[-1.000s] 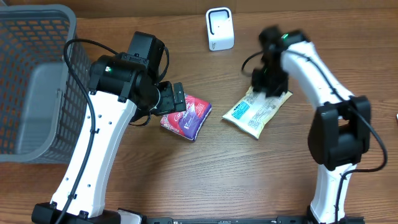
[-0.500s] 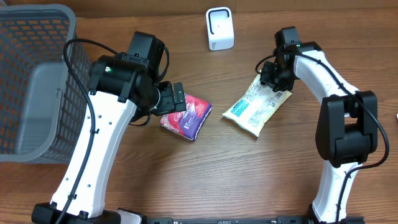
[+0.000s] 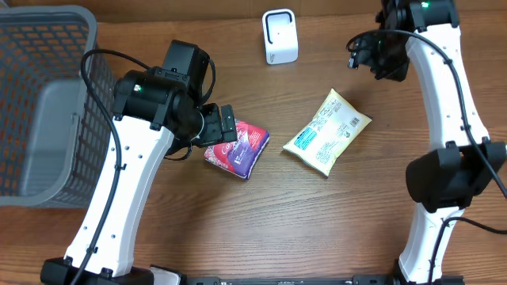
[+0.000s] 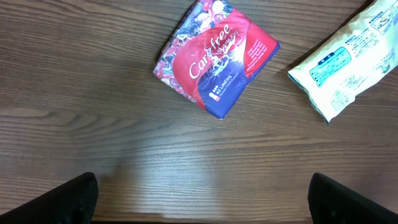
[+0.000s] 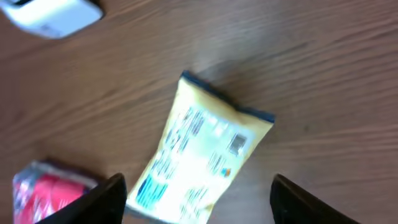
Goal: Scan the item barcode
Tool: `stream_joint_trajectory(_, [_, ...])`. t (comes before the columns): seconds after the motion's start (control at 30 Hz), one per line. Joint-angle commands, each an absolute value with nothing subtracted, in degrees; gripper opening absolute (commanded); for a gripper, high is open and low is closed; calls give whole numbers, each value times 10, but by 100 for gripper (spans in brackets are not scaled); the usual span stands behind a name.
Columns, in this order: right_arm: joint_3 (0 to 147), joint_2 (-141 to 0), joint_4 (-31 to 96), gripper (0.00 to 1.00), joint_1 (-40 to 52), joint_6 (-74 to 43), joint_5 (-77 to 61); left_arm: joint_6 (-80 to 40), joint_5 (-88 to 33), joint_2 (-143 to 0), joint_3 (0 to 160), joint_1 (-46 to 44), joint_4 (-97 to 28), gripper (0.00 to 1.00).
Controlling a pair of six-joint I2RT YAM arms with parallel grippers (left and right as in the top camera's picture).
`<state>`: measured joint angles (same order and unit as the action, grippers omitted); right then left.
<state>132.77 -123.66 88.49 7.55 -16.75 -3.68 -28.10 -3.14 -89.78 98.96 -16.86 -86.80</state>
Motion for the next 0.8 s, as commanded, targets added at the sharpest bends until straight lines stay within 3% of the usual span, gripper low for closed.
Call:
stream_joint_trajectory(0.0, [1316, -1235, 885, 76, 126, -155, -41, -272, -27, -891, 997, -169, -867, 100])
stream_joint_trajectory(0.2, [1164, -1235, 801, 100, 254, -327, 170, -272, -27, -891, 997, -169, -867, 100])
stream_joint_trajectory(0.53, [963, -1235, 691, 100, 355, -390, 262, -272, -27, -891, 997, -169, -867, 100])
stream_joint_trajectory(0.77, [891, -1236, 656, 100, 342, -390, 289, -272, -27, -891, 997, -169, -867, 100])
